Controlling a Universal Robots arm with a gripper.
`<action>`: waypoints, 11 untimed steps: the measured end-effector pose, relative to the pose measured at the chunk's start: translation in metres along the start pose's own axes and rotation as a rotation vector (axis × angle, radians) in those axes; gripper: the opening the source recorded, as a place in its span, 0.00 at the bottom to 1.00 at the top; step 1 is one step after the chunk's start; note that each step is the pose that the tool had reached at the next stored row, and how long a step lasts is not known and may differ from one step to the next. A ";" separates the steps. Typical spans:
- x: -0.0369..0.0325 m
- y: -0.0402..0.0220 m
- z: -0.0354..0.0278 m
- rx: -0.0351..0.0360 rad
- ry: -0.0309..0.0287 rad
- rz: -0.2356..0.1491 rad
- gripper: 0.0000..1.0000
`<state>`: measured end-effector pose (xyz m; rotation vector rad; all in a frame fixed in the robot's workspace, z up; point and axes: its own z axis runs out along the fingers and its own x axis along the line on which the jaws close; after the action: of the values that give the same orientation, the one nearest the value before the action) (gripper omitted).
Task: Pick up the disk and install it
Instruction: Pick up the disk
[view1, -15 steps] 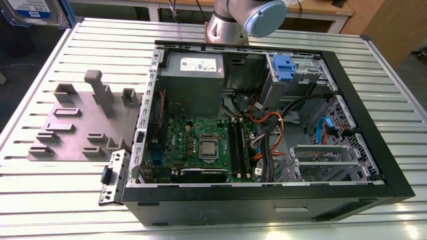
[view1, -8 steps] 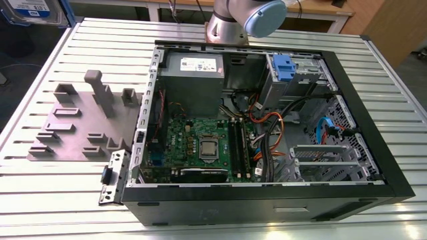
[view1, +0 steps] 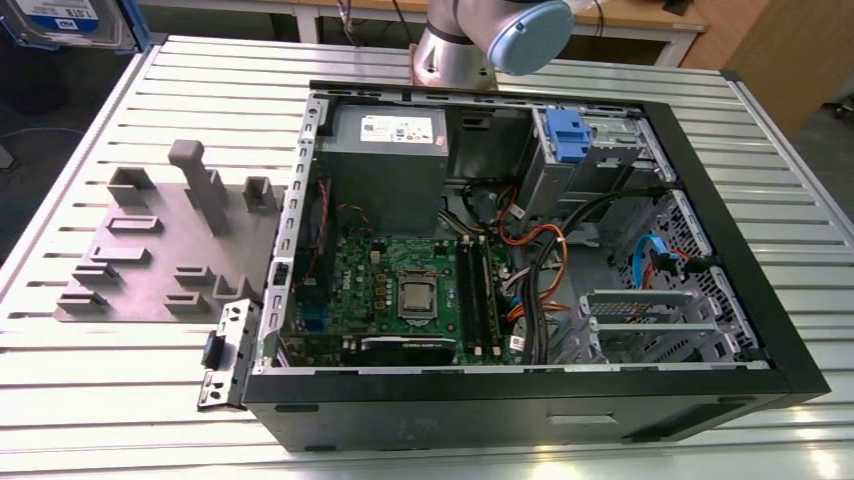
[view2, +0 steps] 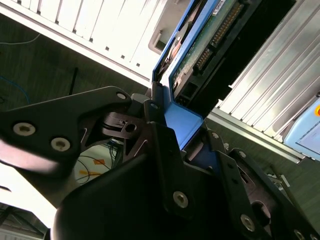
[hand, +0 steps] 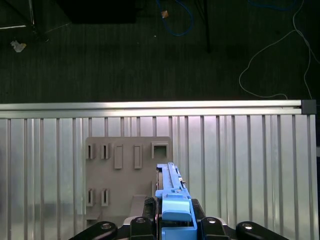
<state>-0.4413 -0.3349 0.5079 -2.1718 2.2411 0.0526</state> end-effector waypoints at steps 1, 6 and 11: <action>0.0000 0.0000 -0.0003 -0.0001 0.0001 0.000 0.37; 0.0000 0.0000 -0.0006 -0.0001 0.0001 0.000 0.37; 0.0000 0.0000 -0.0006 -0.0001 0.0000 0.000 0.37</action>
<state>-0.4413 -0.3349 0.5085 -2.1719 2.2411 0.0527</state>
